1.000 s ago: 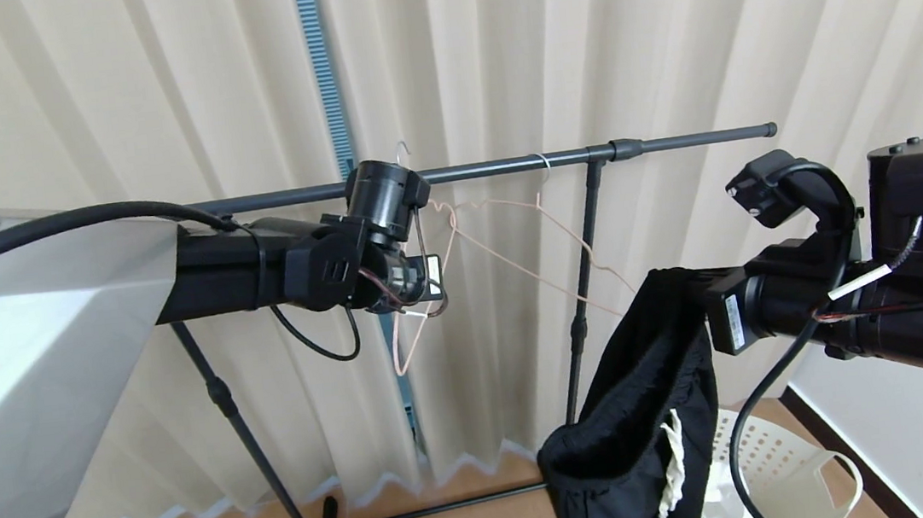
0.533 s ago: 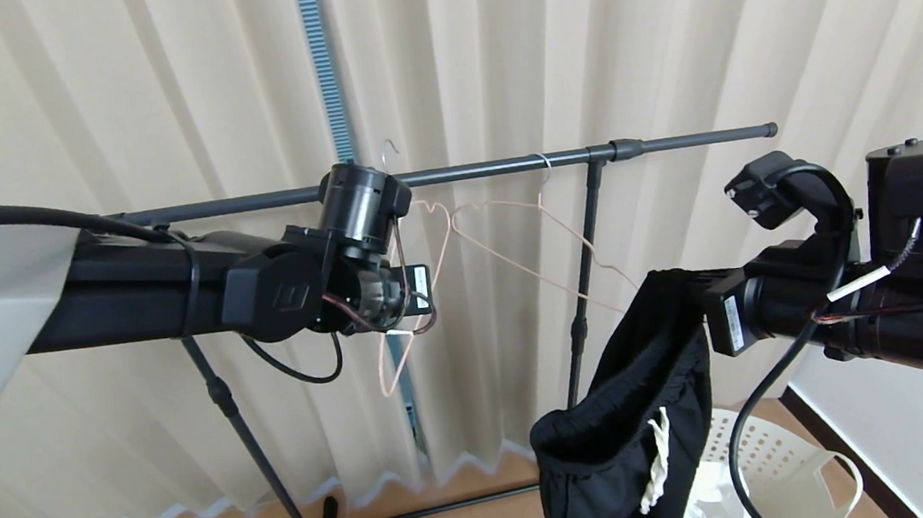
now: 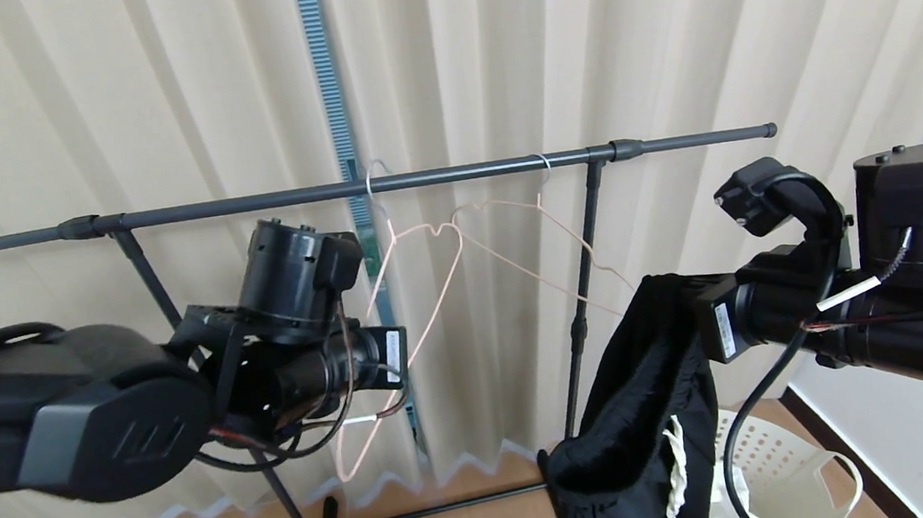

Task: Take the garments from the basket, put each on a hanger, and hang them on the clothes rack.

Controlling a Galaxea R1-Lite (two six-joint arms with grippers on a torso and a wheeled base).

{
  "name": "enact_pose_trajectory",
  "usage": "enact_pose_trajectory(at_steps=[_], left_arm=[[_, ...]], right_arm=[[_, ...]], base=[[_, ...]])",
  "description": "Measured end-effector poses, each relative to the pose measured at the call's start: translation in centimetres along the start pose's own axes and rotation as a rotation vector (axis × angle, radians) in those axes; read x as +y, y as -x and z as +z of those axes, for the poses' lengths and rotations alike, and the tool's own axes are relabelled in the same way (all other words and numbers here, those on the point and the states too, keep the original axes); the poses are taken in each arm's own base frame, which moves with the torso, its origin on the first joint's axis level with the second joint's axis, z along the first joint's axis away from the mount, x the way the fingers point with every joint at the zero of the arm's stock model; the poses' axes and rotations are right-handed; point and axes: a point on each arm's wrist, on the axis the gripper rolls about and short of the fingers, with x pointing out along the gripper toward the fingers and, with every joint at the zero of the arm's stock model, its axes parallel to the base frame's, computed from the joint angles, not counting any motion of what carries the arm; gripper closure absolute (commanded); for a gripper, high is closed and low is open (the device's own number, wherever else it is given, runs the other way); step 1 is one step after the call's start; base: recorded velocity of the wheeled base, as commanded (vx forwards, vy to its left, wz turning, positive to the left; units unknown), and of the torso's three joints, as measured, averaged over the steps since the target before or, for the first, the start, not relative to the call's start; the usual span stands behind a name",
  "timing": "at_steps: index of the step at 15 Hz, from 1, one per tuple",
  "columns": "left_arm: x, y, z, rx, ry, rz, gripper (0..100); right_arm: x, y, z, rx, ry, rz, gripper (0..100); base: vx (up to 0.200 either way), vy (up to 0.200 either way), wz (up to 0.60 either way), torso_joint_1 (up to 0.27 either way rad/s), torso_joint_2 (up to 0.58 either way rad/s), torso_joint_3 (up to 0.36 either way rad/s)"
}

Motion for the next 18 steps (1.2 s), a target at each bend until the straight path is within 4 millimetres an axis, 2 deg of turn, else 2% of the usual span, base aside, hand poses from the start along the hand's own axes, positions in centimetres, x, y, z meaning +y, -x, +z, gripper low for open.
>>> enact_pose_trajectory(at_steps=[3,7,10,18], left_arm=[[0.8,2.5,-2.0,-0.058,-0.057,-0.061,100],[1.9,4.6,-5.1,-0.131,-0.176,-0.219,100],[2.5,5.5,-7.0,-0.24,-0.314,-0.304,100],[2.4,6.8,-9.9,-0.219,-0.427,-0.47,100]], right_arm=[[-0.1,-0.3,0.1,0.002,0.001,-0.057,100],[0.2,-1.5,0.2,0.017,0.012,-0.213,100],[0.5,-2.2,0.1,0.026,0.022,-0.28,100],[0.7,-3.6,0.2,0.015,0.018,-0.341,100]], base=[[0.0,0.0,0.0,0.0,0.0,0.0],[0.0,0.0,0.0,0.0,0.0,0.0],[0.0,0.0,0.0,0.0,0.0,0.0],[0.0,0.0,0.0,0.0,0.0,0.0]])
